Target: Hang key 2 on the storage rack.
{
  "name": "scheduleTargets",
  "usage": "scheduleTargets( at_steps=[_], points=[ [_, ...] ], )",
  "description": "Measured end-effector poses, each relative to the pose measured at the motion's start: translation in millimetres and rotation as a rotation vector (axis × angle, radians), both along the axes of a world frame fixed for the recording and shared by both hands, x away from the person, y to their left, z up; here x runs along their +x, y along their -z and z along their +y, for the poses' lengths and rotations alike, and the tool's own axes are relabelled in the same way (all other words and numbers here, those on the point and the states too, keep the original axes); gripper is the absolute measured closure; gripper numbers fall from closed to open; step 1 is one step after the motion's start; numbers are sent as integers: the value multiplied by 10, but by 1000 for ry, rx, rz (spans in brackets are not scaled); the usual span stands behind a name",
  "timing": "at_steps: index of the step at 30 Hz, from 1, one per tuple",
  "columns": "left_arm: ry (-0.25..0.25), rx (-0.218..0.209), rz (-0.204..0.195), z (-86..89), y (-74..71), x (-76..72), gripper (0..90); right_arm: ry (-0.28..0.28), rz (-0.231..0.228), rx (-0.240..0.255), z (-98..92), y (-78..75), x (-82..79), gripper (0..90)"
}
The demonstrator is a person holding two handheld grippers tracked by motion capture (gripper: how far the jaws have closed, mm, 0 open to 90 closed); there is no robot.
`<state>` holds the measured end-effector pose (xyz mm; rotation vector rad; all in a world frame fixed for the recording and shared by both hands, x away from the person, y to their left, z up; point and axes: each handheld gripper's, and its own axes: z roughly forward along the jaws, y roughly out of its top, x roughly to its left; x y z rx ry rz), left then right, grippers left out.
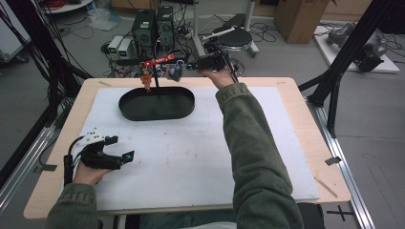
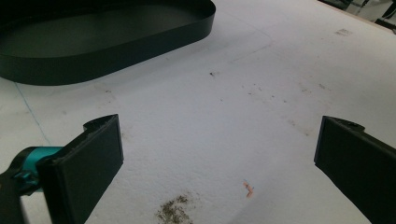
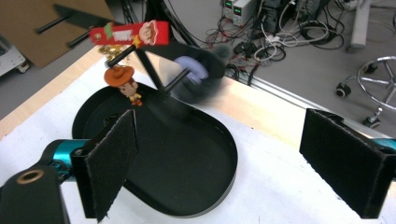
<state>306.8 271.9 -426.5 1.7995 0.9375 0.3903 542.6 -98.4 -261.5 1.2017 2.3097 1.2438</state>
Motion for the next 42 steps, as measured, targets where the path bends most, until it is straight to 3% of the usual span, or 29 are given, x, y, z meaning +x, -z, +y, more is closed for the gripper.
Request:
scheduleTargets(
  at_steps=[1, 5, 16, 23, 26, 32, 35, 39, 42],
  points=[
    [-1, 1, 1, 0, -1, 0, 17, -7, -1, 3, 0, 7, -9, 6],
    [-3, 3, 1, 3, -1, -2, 17, -60, -20, -23, -19, 53, -89, 6],
    [-4, 5, 7, 8, -3, -5, 17, -106, -26, -28, -155, 157, -229, 6],
    [-10, 11, 9, 7, 0, -4, 17, -113, -28, -5, -275, 243, -353, 6],
    [-11, 12, 9, 8, -1, -5, 17, -114, -19, -42, -309, 293, -395, 7],
    [-12, 15, 11, 8, 0, -7, 17, -102, -38, -30, -448, 416, -497, 7],
    [-13, 15, 12, 12, 0, -6, 17, -96, -23, -24, -537, 477, -533, 6],
    [-11, 19, 11, 13, -1, -11, 17, -92, -32, 9, -621, 496, -623, 7],
    [-11, 20, 8, 10, -4, -14, 17, -97, -42, 4, -671, 497, -684, 7]
  ],
)
